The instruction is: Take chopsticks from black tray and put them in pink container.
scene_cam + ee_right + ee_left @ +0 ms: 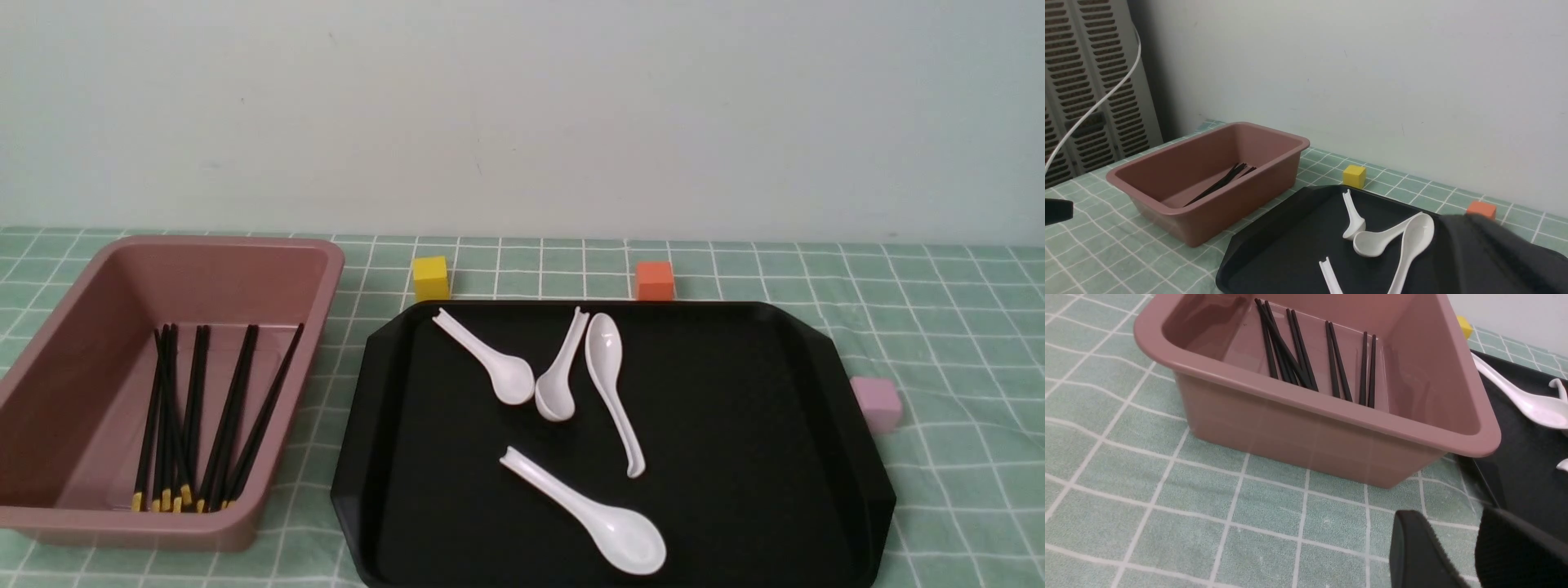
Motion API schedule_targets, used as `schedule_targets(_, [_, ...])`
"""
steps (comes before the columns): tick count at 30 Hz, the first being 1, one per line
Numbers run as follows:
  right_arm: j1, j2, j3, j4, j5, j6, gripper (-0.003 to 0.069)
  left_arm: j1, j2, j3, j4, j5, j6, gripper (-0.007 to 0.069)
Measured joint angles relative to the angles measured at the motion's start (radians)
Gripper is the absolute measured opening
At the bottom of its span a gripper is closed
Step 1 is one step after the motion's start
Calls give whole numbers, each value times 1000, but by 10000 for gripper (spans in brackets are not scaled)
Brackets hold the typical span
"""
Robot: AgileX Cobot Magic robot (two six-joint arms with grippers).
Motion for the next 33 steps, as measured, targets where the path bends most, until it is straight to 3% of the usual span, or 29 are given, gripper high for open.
schedule_targets(9, [-20,0,53,-6,-5,0,27,0,0,0,0,0,0,238])
schedule_targets(25, [-566,-168,355,-45,3,0,48,0,0,0,0,0,0,238])
schedule_targets(33, [-598,-169,362,-45,105,0,58,0,0,0,0,0,0,238])
